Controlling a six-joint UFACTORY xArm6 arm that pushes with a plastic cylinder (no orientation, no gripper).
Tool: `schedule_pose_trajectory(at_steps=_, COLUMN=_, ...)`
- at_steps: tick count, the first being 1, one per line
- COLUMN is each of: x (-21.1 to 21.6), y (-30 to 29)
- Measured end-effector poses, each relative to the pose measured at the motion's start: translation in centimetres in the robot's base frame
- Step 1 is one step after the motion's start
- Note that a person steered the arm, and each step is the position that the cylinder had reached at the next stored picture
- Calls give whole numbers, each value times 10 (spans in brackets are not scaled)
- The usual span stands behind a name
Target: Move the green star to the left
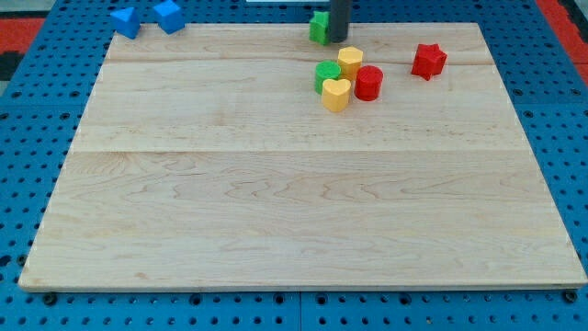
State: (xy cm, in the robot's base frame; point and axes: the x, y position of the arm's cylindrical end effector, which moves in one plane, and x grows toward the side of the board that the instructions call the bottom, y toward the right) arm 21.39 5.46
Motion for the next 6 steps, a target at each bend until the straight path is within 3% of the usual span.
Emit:
schedule_pose_trajectory(at_steps=1, x=13, y=33)
schedule_pose_trajectory(at_steps=2, x=-22, y=22)
schedule_pose_trajectory(at_steps=3, x=-21, y=-37)
schedule_pose_trajectory(at_steps=4, x=-8, y=-33)
schedule_pose_trajectory(at_steps=5, x=-5, y=103)
schedule_pose_trajectory(at_steps=6, x=32, y=211)
